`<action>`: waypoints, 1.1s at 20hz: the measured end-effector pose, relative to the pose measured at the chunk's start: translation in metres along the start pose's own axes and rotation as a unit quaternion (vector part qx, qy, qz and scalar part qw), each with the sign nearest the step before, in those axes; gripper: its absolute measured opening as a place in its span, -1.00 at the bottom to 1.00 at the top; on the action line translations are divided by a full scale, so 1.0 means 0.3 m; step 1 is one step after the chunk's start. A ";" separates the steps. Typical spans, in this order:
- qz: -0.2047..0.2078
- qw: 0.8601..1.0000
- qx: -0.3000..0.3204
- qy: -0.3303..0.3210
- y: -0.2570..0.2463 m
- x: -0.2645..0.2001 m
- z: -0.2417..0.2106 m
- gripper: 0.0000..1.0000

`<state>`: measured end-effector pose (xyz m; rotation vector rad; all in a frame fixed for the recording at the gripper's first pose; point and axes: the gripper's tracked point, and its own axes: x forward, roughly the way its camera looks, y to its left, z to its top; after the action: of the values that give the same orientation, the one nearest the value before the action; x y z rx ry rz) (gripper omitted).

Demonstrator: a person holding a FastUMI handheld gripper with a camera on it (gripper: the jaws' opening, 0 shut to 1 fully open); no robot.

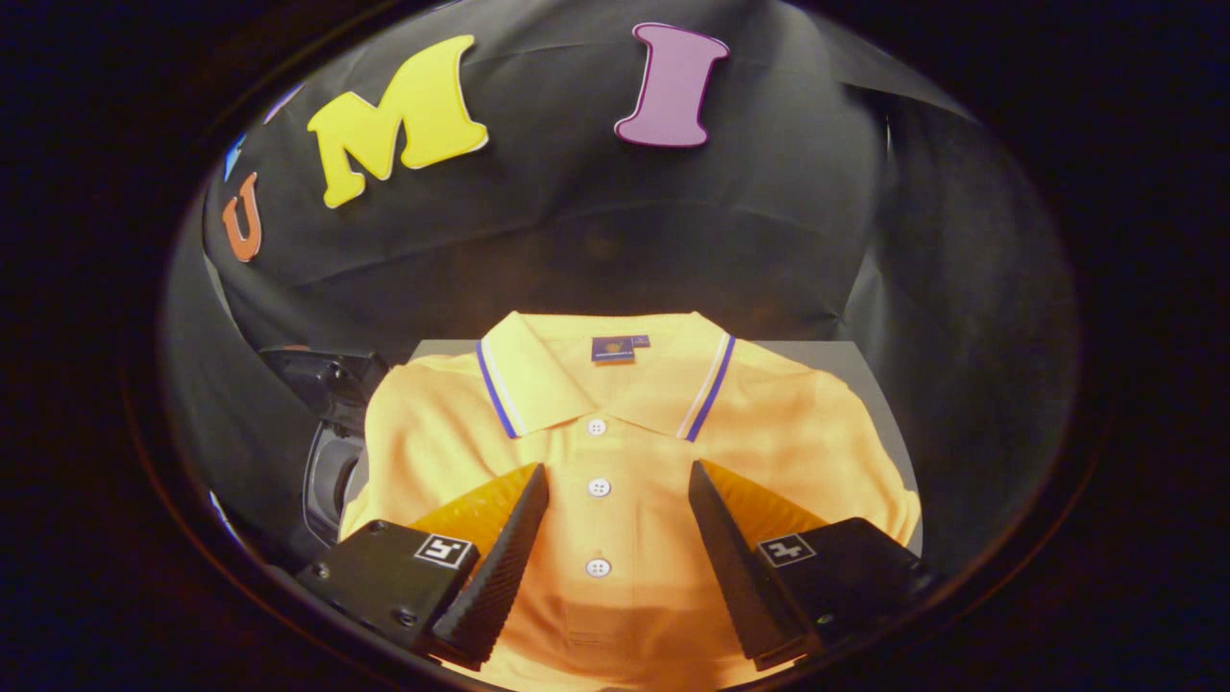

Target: Put the clothes into the washing machine and then close the washing machine lid.

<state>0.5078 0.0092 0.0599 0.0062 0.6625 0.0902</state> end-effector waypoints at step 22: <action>0.024 0.998 0.042 0.033 0.136 -0.068 -0.043 -0.87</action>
<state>0.4804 0.0478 0.0637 0.1001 0.7316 0.1098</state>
